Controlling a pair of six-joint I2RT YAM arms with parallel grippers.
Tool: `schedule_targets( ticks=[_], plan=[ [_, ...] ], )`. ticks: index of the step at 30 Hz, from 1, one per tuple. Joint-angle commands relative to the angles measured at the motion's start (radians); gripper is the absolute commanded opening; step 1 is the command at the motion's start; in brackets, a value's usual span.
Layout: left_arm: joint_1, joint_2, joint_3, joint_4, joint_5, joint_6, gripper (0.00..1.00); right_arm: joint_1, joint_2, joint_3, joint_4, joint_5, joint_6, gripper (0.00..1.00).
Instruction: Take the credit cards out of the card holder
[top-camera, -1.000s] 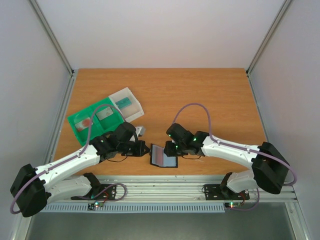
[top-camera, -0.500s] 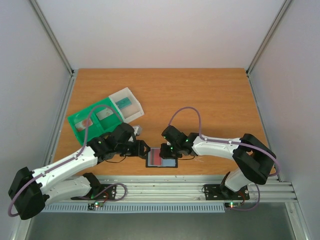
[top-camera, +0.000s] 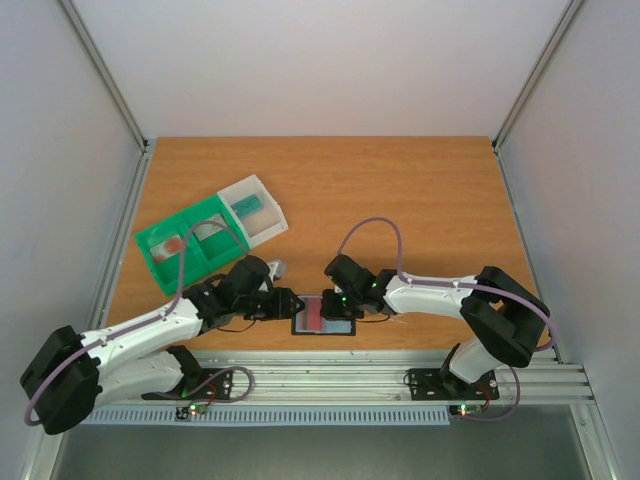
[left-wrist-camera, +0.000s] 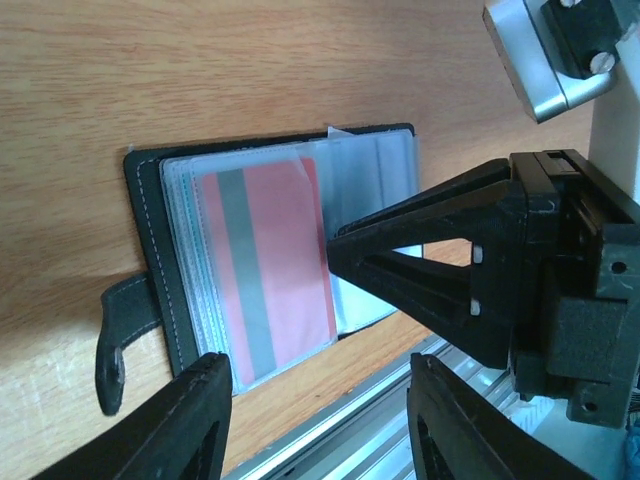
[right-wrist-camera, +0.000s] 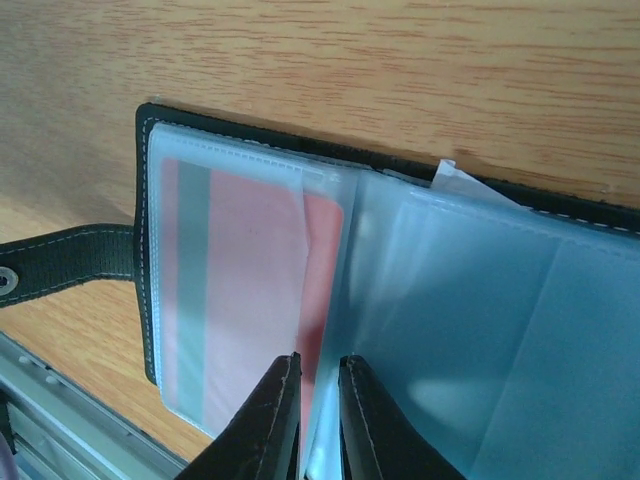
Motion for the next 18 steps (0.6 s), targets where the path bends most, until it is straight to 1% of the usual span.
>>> schedule_targets(
  ticks=[1,4,9,12,18],
  plan=[
    [0.001,0.024,-0.030,0.137,-0.003,-0.029,0.50,0.009,0.016,-0.014,0.035,-0.007,0.005,0.12],
    [0.002,0.062,-0.049,0.187,0.012,-0.036,0.51,0.009,0.030,-0.019,0.033,-0.001,0.003,0.08],
    [0.001,0.122,-0.081,0.276,0.040,-0.071,0.51,0.009,0.038,-0.040,0.019,0.029,-0.001,0.06],
    [0.001,0.144,-0.089,0.357,0.060,-0.095,0.51,0.009,0.037,-0.050,0.010,0.043,-0.004,0.05],
    [0.001,0.162,-0.081,0.361,0.047,-0.092,0.51,0.009,0.043,-0.067,0.024,0.044,0.004,0.04]
  ],
)
